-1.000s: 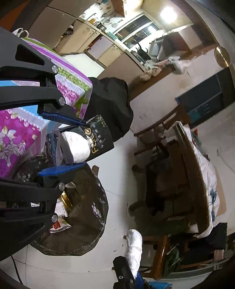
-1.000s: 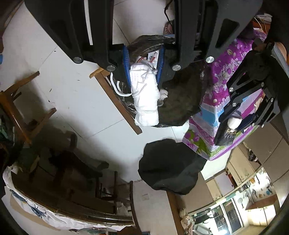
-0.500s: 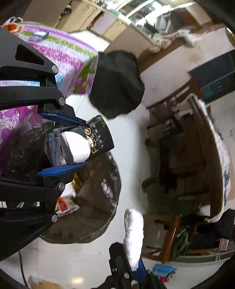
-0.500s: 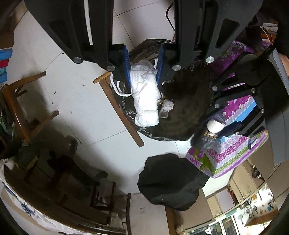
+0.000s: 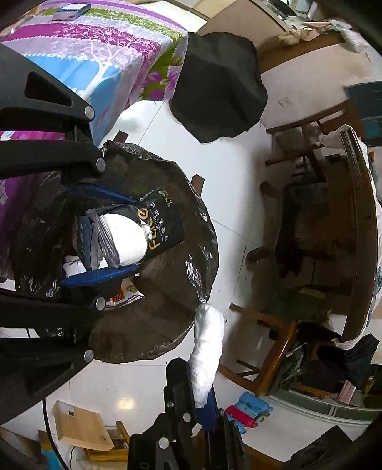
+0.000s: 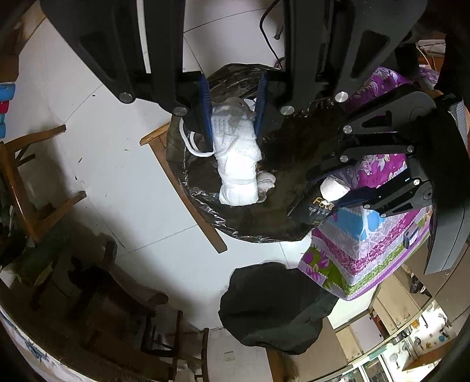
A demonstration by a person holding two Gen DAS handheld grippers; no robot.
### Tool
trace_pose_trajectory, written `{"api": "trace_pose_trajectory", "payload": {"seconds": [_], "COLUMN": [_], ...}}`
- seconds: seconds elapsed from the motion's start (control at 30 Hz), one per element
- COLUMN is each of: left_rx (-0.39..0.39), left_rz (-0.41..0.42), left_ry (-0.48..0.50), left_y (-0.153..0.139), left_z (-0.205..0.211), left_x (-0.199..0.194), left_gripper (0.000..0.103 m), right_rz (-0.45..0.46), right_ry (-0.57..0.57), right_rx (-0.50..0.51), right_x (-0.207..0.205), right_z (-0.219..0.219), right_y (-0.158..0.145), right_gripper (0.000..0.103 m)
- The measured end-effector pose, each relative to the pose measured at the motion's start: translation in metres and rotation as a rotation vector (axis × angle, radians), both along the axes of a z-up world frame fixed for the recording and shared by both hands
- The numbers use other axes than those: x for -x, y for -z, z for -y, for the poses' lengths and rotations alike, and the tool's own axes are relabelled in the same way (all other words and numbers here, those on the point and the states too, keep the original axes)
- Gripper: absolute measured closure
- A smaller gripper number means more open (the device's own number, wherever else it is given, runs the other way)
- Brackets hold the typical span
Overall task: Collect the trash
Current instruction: 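Open both grippers to drop the packet and cloth into the trash bag, then move both open grippers back over the table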
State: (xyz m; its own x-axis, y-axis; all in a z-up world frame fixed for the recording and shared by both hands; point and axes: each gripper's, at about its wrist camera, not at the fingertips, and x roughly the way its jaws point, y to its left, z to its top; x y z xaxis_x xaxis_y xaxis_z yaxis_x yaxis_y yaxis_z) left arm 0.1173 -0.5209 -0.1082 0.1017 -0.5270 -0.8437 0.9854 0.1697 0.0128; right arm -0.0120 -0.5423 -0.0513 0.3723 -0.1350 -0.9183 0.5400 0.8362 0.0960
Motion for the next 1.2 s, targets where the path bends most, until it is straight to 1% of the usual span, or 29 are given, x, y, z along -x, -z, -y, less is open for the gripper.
{"api": "trace_pose_trajectory", "payload": {"seconds": [0.1, 0.3, 0.4, 0.43, 0.47, 0.5, 0.53, 0.73, 1.07, 1.2], "left_rx": [0.0, 0.013, 0.048, 0.054, 0.063, 0.075, 0.078, 0.077, 0.075, 0.075], "left_rz": [-0.014, -0.015, -0.004, 0.007, 0.021, 0.036, 0.042, 0.033, 0.034, 0.053], "left_ry": [-0.003, -0.012, -0.019, -0.022, -0.028, -0.033, -0.033, -0.048, -0.063, -0.073], "left_y": [0.0, -0.005, -0.011, -0.013, -0.015, -0.017, -0.019, -0.025, -0.022, -0.019], "left_z": [-0.002, -0.005, -0.008, -0.008, -0.009, -0.011, -0.011, -0.013, -0.019, -0.024], "left_x": [-0.003, -0.004, -0.003, 0.0, 0.0, 0.0, -0.001, -0.003, -0.001, 0.001], "left_gripper": [0.061, 0.059, 0.049, 0.04, 0.034, 0.033, 0.032, 0.032, 0.032, 0.032], "right_rz": [-0.001, 0.001, 0.024, 0.026, 0.025, 0.026, 0.03, 0.032, 0.016, 0.006], "right_ry": [0.002, -0.002, -0.011, -0.012, -0.012, -0.009, -0.005, 0.003, 0.004, 0.002], "right_rx": [-0.006, -0.005, -0.007, 0.006, 0.006, 0.001, -0.003, -0.012, -0.013, 0.008], "right_x": [-0.001, -0.003, -0.004, -0.005, -0.006, -0.006, -0.007, -0.006, -0.007, -0.006], "right_z": [0.001, -0.001, -0.002, -0.002, -0.002, -0.001, -0.001, -0.002, -0.006, -0.007], "right_y": [0.001, 0.001, -0.001, -0.002, -0.002, -0.001, 0.0, 0.0, 0.007, 0.009], "right_gripper": [0.079, 0.079, 0.077, 0.077, 0.074, 0.066, 0.065, 0.065, 0.065, 0.065]}}
